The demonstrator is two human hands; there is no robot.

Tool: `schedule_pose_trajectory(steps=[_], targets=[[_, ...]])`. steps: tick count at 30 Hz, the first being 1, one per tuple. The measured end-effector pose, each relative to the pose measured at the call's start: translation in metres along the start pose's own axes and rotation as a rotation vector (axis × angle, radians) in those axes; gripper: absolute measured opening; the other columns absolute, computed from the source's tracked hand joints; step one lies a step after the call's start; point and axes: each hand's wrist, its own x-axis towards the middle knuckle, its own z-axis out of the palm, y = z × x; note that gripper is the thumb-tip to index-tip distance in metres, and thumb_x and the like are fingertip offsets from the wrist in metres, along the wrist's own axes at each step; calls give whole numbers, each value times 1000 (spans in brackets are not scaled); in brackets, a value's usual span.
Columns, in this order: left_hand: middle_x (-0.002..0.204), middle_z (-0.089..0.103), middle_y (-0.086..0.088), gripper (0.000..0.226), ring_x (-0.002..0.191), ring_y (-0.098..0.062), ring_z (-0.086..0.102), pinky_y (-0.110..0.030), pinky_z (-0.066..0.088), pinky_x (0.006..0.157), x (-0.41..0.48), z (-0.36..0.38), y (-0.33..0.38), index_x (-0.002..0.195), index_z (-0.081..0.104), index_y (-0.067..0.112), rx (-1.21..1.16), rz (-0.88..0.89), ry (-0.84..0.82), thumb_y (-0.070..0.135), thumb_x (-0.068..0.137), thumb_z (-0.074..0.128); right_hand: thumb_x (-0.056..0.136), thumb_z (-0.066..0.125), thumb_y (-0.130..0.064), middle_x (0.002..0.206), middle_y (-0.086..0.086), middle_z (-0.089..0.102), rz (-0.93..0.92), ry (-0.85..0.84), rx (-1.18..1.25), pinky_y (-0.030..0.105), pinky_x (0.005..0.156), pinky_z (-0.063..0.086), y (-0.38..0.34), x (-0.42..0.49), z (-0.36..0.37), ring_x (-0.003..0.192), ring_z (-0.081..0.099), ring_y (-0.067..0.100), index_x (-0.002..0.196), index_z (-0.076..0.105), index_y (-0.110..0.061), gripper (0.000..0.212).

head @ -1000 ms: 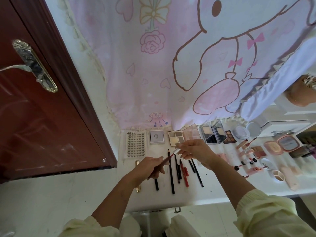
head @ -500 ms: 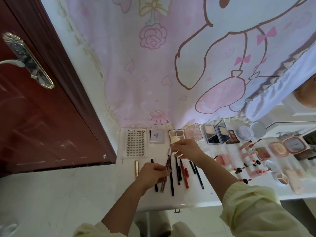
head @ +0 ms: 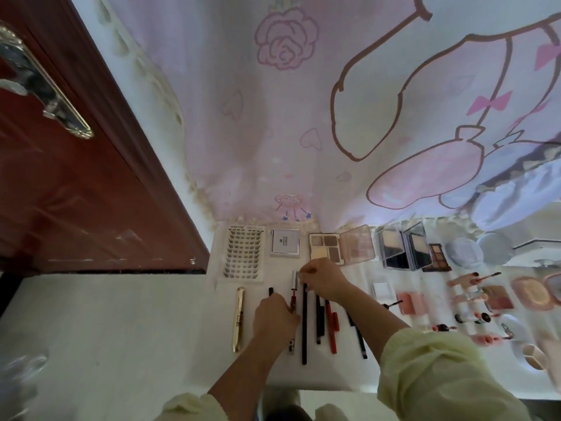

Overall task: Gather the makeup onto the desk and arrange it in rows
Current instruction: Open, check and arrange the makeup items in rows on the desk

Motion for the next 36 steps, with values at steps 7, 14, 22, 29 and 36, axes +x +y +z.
schedule_pose_trajectory(steps=[7,14,22,29,36], targets=[[78,68,-7,27,74,-19,67,-25,48,61,6,-1,0,62,51,17,91,18,83,23,87,63,89,60,-13,90,21,70,2,-3,-41,25,64,48,0,11,6,69,60,17,91,70,6,22],[95,68,-10,20,88,-21,67,-25,49,69,9,1,0,92,65,6,169,46,83,25,91,60,89,62,-13,92,15,72,-44,16,-71,28,73,50,-3,12,10,76,65,18,92,72,1,18],[100,69,-12,27,92,-22,67,-28,51,76,11,2,-5,97,67,4,202,69,48,29,88,66,88,65,-15,100,11,70,-45,33,-79,26,76,48,-3,12,15,82,60,14,98,71,-3,17],[103,67,-2,20,93,-13,63,-16,41,75,-1,-22,-24,105,66,13,61,116,283,27,95,56,87,65,-20,97,8,69,-51,90,-102,23,69,46,-9,14,11,81,61,15,99,70,-6,18],[101,64,0,23,89,-12,62,-19,48,78,-17,-13,-44,103,61,14,88,71,201,34,93,56,84,69,-23,69,6,65,-58,-32,-207,19,56,45,-27,8,35,57,56,8,76,71,-1,24]])
